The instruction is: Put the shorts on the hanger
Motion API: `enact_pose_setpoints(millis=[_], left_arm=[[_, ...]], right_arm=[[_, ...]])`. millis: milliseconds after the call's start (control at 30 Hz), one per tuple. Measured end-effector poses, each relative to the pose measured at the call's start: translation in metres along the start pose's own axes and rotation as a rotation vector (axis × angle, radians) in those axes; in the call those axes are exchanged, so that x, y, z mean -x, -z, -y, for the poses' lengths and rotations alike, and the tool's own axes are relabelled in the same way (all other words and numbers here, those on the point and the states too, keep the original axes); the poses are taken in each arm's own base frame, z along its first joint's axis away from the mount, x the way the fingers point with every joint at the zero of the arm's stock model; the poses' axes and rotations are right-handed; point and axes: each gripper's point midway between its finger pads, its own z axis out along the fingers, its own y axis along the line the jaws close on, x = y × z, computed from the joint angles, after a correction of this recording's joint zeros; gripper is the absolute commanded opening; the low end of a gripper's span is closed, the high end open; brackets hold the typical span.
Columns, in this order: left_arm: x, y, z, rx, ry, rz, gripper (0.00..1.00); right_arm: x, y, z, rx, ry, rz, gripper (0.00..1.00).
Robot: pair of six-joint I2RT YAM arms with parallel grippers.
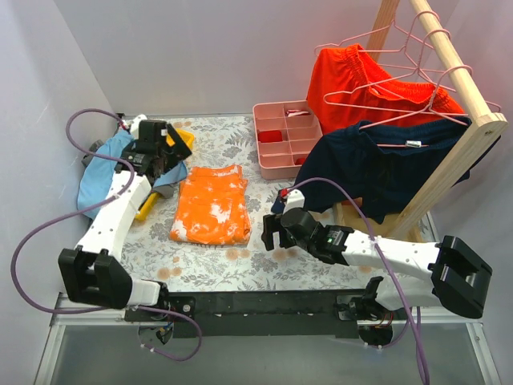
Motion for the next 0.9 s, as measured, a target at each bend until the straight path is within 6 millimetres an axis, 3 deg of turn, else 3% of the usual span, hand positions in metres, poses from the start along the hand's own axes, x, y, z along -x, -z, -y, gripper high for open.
enact_pose_setpoints(millis=[67,133,200,267,333,500,600,633,700,733,767,800,900], left_arm=[[0.025,-0.025,-0.024,0.082,0.064,0.022,0.95],[0.075,-0.074,-0.078,0.256,0.162,0.108,0.95],[0.105,-0.112,-0.126,0.435,0.177,0.157,0.92],[0.124,-0.14,-0.141,0.507,0.167,0.184,0.91],[0.141,-0.164,-0.148,0.536,0.144,0.219,0.91],[0.147,-0.205,-0.152,0.556,0.102,0.221,0.84],[0.133,-0.221,-0.156,0.56,0.08,0.182,0.68],[0.13,-0.223,-0.155,0.555,0.074,0.173,0.53],[0.127,-0.227,-0.152,0.535,0.067,0.156,0.36],[0.128,-0.228,-0.15,0.52,0.068,0.159,0.16],[0.131,-0.226,-0.145,0.495,0.06,0.161,0.07],[0.133,-0.225,-0.143,0.485,0.065,0.165,0.01],[0.145,-0.21,-0.131,0.432,0.05,0.178,0.0]], right_arm=[[-0.001,-0.002,-0.005,0.024,0.029,-0.01,0.98],[0.001,-0.005,-0.013,0.057,0.056,-0.017,0.98],[0.007,-0.004,-0.021,0.09,0.066,-0.009,0.99],[0.011,-0.003,-0.027,0.113,0.071,0.0,0.98],[0.012,-0.003,-0.031,0.135,0.073,-0.002,0.99],[0.013,-0.002,-0.038,0.167,0.07,-0.001,0.99],[0.012,-0.001,-0.04,0.179,0.072,-0.004,0.99],[0.012,-0.001,-0.04,0.18,0.073,-0.005,0.99],[0.012,-0.001,-0.04,0.182,0.074,-0.005,0.99],[0.012,-0.001,-0.04,0.183,0.075,-0.005,0.98],[0.013,-0.001,-0.041,0.184,0.077,-0.003,0.99],[0.013,-0.001,-0.041,0.185,0.08,-0.001,0.98],[0.013,-0.002,-0.04,0.185,0.091,0.001,0.99]])
